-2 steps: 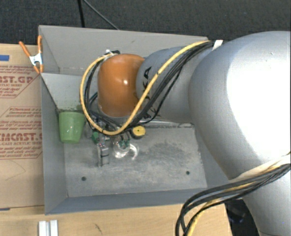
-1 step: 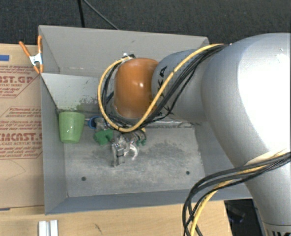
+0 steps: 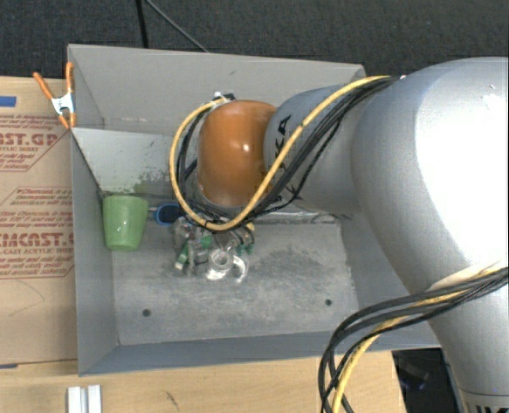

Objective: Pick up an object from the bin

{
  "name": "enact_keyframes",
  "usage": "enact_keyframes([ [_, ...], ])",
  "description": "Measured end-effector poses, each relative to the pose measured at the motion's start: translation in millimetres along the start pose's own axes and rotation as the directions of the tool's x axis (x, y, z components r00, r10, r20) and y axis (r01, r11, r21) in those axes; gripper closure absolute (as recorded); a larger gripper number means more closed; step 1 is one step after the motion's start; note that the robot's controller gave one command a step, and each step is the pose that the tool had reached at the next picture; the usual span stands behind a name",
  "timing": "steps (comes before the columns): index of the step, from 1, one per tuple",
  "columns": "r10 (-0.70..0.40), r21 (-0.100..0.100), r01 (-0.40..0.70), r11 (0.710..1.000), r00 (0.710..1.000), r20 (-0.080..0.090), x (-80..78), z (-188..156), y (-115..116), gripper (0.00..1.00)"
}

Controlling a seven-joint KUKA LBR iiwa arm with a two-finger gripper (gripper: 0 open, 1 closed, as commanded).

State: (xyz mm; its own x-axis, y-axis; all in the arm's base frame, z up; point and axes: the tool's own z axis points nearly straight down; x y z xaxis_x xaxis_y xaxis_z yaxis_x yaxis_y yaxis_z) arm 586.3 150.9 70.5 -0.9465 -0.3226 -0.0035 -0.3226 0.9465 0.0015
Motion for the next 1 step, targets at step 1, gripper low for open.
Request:
enact_keyframes([
  [1, -0.021, 0.002, 0.021, 1.000, 1.000, 0.006, 24.2, -151.0, 18.2, 1.00],
])
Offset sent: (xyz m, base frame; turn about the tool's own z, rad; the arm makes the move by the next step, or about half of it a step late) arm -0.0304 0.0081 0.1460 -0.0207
